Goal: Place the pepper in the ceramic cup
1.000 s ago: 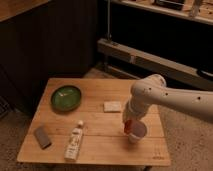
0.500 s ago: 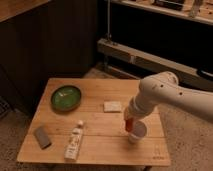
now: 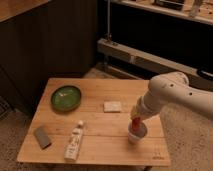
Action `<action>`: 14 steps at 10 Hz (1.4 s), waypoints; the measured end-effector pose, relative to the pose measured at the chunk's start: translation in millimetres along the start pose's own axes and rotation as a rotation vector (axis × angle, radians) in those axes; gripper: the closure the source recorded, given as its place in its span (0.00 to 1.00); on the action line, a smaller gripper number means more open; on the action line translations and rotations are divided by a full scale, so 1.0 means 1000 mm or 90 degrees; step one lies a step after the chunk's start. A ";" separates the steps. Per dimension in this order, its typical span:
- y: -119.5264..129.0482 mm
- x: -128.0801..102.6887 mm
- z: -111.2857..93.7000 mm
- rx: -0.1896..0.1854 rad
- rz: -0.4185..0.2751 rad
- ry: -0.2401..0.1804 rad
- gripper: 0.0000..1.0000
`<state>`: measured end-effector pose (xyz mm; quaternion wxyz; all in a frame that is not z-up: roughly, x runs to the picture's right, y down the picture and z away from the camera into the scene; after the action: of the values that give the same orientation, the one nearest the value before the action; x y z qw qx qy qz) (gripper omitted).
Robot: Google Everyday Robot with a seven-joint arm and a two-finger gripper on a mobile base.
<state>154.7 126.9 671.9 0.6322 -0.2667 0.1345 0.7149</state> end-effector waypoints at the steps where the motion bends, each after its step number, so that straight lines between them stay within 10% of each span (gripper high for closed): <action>1: -0.008 0.002 0.000 0.000 0.004 -0.001 1.00; 4: -0.015 0.001 0.000 0.000 0.007 -0.003 0.97; 11: -0.014 0.003 -0.003 0.002 0.005 -0.002 0.32; 14: -0.008 0.001 0.000 0.001 0.001 -0.002 0.23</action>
<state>162.7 128.8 672.5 0.6324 -0.2650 0.1345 0.7154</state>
